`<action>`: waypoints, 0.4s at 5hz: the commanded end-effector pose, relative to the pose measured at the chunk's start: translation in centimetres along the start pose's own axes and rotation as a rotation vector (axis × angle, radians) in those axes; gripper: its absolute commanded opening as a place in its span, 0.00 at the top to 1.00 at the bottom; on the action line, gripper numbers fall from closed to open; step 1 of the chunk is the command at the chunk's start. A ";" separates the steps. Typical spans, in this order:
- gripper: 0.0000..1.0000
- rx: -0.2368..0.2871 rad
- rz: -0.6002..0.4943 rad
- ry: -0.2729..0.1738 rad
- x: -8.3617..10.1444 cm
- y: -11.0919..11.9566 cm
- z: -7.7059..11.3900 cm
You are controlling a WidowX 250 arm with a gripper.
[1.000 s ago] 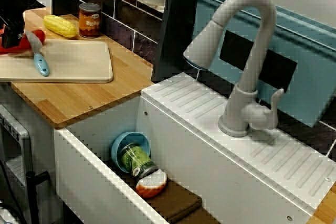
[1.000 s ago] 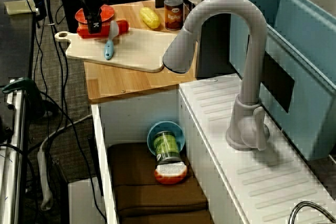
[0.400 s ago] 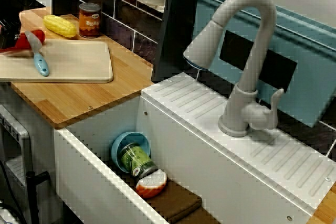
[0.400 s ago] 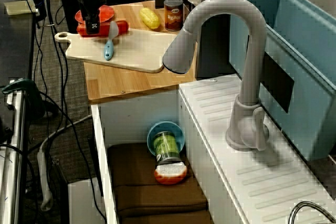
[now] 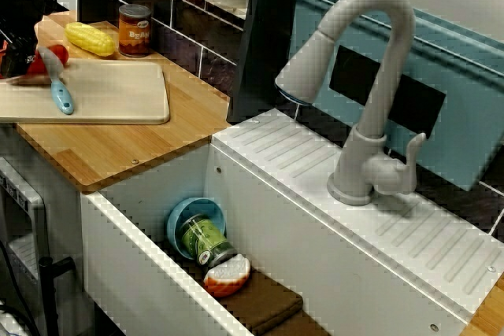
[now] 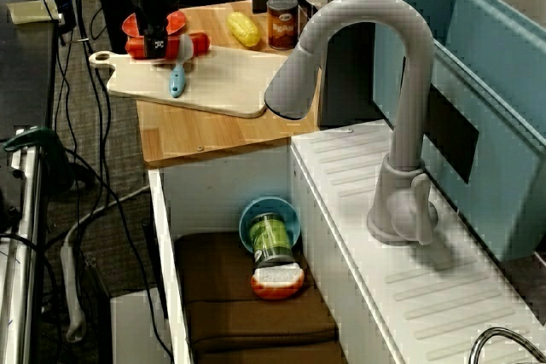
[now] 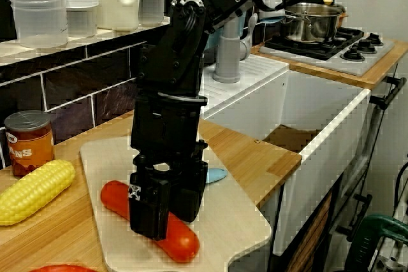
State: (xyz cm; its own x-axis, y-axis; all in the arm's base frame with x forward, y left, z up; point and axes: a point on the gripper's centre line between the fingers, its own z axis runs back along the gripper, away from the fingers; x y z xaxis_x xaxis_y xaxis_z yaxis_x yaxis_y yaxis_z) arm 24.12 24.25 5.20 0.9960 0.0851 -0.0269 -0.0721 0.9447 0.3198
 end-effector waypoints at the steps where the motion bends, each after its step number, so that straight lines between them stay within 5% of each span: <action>1: 0.00 0.018 0.008 -0.023 0.9 1.2 1.0; 2: 0.00 0.016 0.004 -0.014 0.7 1.0 0.8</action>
State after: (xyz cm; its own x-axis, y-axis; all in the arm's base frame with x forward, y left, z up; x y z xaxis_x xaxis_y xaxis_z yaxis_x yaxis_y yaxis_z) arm 24.16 24.44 5.03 0.9955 0.0855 -0.0414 -0.0686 0.9486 0.3089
